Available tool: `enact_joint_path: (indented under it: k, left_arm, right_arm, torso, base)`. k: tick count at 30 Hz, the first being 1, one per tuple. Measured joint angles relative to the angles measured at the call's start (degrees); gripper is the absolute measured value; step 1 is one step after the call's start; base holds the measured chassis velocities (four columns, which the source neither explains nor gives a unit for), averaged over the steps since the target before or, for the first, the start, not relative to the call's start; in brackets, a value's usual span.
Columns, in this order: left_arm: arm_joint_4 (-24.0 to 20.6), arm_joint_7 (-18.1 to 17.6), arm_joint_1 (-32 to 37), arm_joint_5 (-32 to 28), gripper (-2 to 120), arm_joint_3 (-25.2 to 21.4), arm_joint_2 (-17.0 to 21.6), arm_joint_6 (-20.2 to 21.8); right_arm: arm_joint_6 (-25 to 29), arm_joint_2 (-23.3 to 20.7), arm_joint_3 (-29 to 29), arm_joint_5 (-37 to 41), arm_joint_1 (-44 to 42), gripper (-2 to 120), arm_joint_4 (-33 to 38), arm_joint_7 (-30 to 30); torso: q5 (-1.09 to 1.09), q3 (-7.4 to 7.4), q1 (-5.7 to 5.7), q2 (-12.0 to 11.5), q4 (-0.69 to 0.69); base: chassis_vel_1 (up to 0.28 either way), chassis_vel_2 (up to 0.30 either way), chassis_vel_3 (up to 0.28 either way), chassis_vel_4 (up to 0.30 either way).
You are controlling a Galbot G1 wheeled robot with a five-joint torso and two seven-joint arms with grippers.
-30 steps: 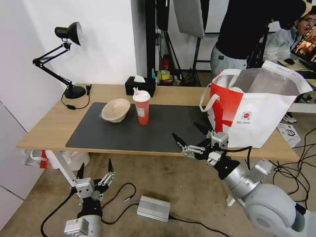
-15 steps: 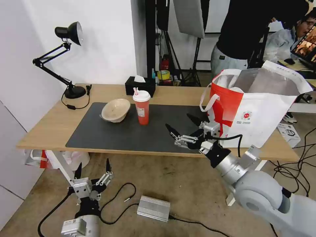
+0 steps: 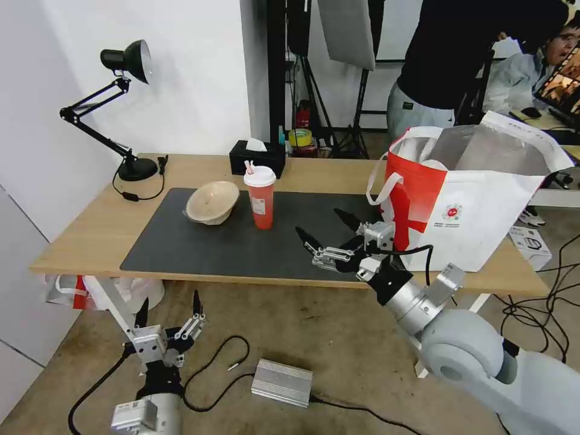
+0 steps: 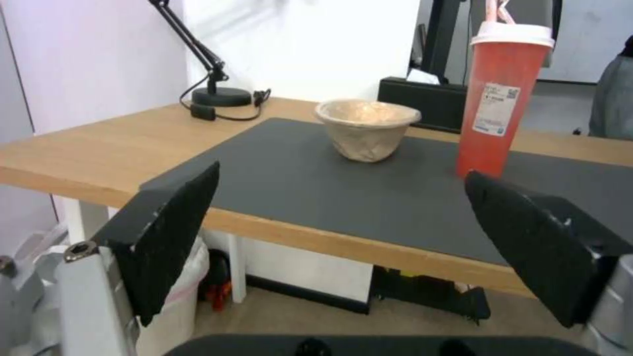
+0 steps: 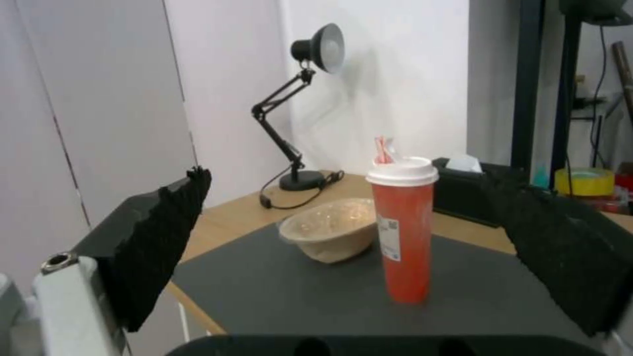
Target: Pick up the trash from the table and place it into the takeout bag.
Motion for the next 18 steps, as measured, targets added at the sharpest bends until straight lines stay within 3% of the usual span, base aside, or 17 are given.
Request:
enact_joint_path:
  k: [18]
  left_arm:
    - [0.7, 0.0, -0.2, -0.6, 100, -0.3, 0.0, 0.0]
  right_arm:
    - [-0.6, 1.7, -5.0, 1.1, 5.4, 100, -2.2, 0.2]
  torso:
    - [0.00, 0.00, 0.00, 0.0, 0.00]
  base:
    - [0.000, 0.000, 0.000, 0.000]
